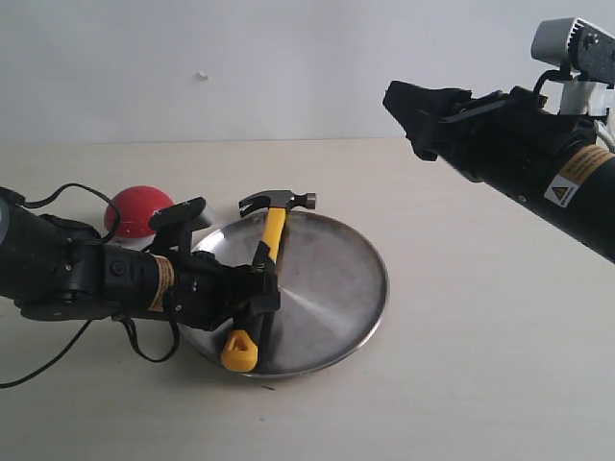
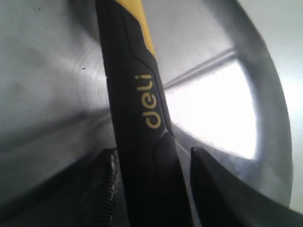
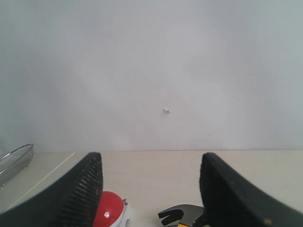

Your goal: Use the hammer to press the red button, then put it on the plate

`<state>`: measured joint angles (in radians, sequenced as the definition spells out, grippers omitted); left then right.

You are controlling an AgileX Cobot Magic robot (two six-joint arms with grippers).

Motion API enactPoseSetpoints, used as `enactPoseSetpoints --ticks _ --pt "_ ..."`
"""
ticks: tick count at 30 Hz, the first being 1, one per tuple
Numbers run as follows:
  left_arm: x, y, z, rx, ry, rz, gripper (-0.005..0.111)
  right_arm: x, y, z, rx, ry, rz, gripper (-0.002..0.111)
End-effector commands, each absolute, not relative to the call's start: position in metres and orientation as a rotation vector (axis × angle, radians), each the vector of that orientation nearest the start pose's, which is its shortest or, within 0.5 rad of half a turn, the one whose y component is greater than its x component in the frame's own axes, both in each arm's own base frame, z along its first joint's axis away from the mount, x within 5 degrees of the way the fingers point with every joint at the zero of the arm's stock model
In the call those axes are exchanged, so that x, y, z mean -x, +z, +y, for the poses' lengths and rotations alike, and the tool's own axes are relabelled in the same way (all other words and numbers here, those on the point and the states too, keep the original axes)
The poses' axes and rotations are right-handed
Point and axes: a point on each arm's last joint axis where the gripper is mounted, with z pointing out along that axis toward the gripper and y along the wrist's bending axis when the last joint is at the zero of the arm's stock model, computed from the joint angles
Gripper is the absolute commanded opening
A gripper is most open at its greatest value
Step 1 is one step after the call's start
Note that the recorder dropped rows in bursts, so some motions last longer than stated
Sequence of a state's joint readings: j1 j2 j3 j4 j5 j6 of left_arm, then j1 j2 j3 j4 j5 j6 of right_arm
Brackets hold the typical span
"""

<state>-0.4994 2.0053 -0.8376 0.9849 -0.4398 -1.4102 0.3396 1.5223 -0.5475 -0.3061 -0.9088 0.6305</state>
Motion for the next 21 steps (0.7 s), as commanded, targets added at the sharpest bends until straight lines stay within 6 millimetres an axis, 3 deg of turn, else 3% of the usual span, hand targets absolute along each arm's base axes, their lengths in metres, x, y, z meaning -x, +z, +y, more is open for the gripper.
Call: enactPoseSetpoints --ticks 1,7,17,21 --pt "-0.292 0.092 -0.195 -0.218 -0.855 2.503 0.049 -0.264 0.229 0.116 0.120 0.787 1.612 0.059" --pt "-0.296 0.120 -0.192 -0.206 -0.862 2.423 0.049 -0.264 0.229 0.116 0.122 0.788 1.612 0.059" --pt "-0.289 0.202 -0.178 -0.294 -0.776 2.210 0.048 -0.264 0.229 0.116 0.122 0.788 1.612 0.059" --pt "-0.277 0.224 -0.172 -0.329 -0.766 2.139 0.048 -0.264 0.229 0.116 0.119 0.787 1.611 0.059"
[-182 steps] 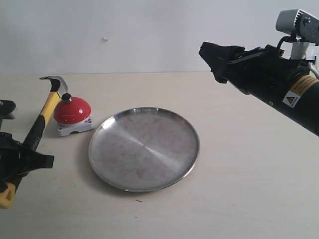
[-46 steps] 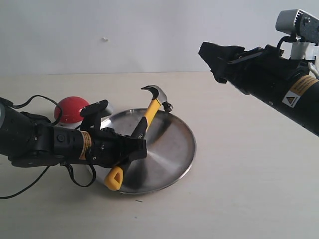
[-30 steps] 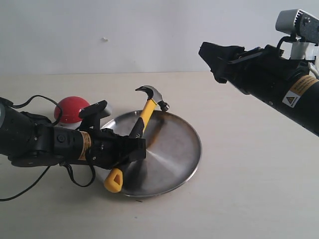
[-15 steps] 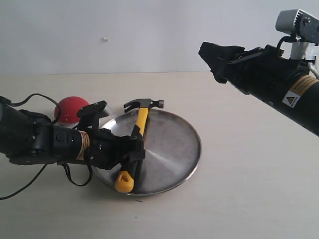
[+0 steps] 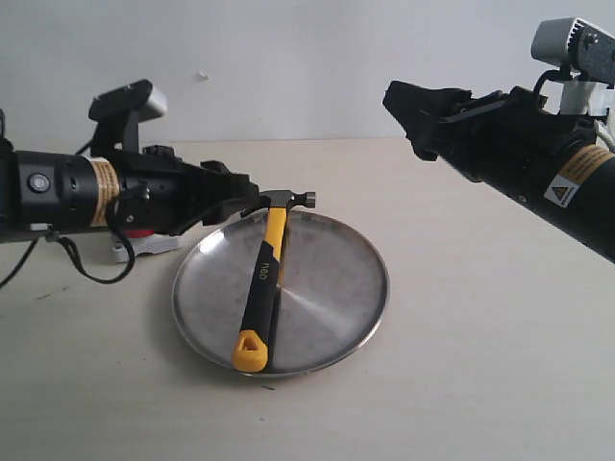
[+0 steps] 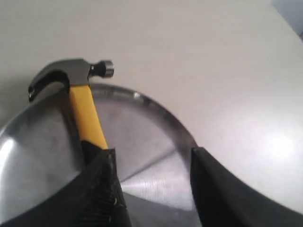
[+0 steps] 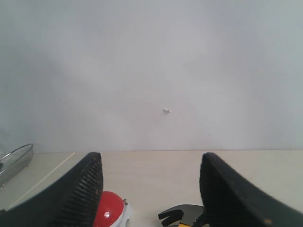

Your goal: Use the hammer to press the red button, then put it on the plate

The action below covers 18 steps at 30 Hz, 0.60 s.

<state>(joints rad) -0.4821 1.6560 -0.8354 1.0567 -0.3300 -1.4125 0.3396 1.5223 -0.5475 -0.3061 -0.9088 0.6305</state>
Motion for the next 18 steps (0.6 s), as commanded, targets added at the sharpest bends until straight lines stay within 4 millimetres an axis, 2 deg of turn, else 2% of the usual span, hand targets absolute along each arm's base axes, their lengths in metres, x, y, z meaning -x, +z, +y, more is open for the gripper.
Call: enactPoseSetpoints --ticks 1,3,5,9,10,18 --pt "-0.273 0.228 -0.170 -0.359 -0.750 2.118 0.048 -0.264 0.229 0.116 0.119 0.787 1.611 0.059" --pt "-0.267 0.234 -0.165 -0.406 -0.713 2.086 0.045 -0.264 0.229 0.116 0.119 0.787 1.611 0.059" --pt "-0.259 0.237 -0.159 -0.414 -0.668 2.082 0.035 -0.264 0.229 0.116 0.119 0.787 1.611 0.059" --pt "-0.241 0.239 -0.145 -0.442 -0.601 2.073 0.005 -0.264 0.229 0.116 0.119 0.787 1.611 0.059" --pt "-0.236 0.241 -0.141 -0.451 -0.577 2.067 0.000 -0.264 0.229 0.116 0.119 0.787 1.611 0.059" --pt "-0.196 0.265 -0.116 -0.439 -0.535 1.951 0.000 -0.264 0.229 0.116 0.119 0.788 1.611 0.059"
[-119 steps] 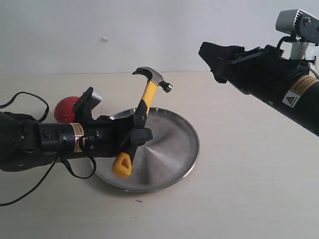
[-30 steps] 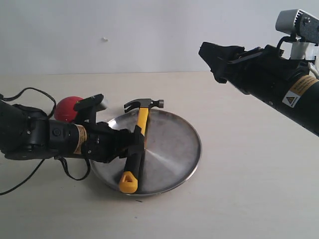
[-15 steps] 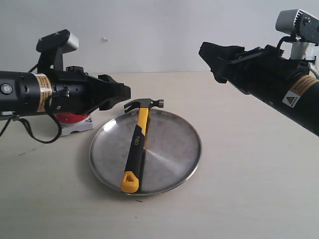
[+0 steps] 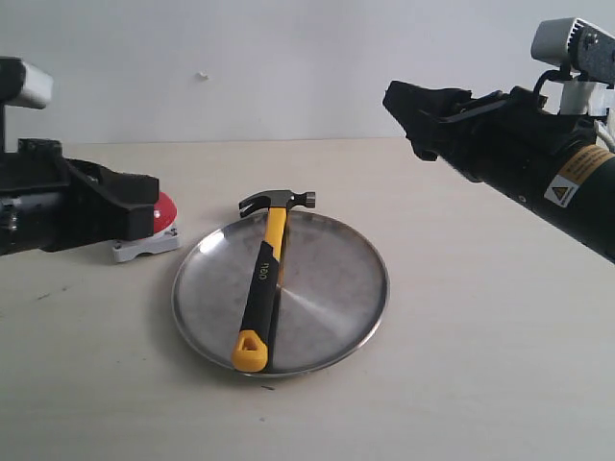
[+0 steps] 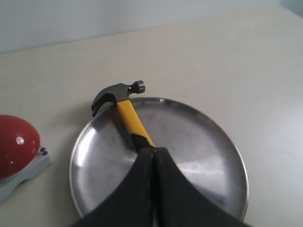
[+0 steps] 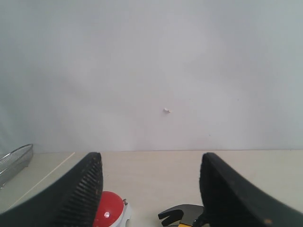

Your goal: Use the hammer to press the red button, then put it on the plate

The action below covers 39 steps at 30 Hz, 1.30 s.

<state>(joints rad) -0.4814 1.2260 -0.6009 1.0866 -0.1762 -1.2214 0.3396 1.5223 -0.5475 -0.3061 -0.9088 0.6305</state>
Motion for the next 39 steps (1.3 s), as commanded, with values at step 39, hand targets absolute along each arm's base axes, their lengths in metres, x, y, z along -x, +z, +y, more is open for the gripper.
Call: enactPoseSetpoints --ticks 39 --pt "-0.071 0.235 -0.037 -0.284 -0.465 1.657 0.000 -0.264 0.229 0.116 0.119 0.788 1.611 0.059"
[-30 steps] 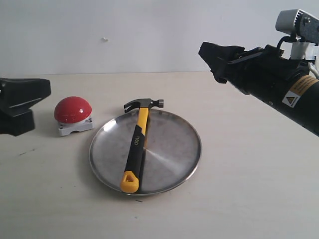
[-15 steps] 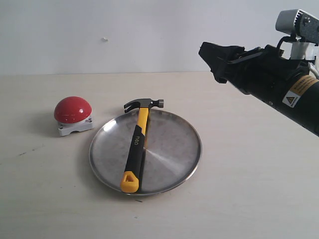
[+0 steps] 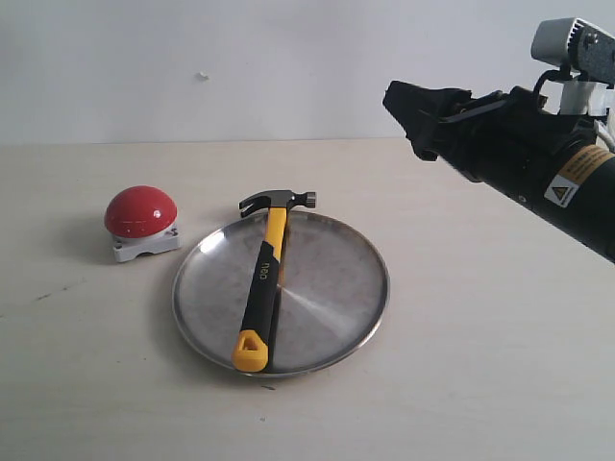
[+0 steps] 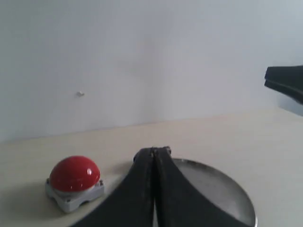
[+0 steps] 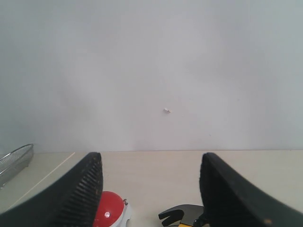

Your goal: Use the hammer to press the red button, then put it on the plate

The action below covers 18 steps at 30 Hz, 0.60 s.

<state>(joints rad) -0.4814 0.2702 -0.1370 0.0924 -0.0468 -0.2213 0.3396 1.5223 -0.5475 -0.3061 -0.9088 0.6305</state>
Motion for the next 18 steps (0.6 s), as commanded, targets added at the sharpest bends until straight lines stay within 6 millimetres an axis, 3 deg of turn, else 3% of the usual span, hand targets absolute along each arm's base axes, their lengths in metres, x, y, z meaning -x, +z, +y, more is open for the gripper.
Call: enactPoseSetpoints --ticks 1,18 --pt "-0.071 0.234 -0.037 -0.285 -0.463 1.664 0.000 -0.264 0.229 0.116 0.119 0.788 1.611 0.059" --pt "-0.060 0.234 -0.007 0.012 -0.197 1.631 0.000 -0.264 0.229 0.115 0.117 0.787 1.611 0.059"
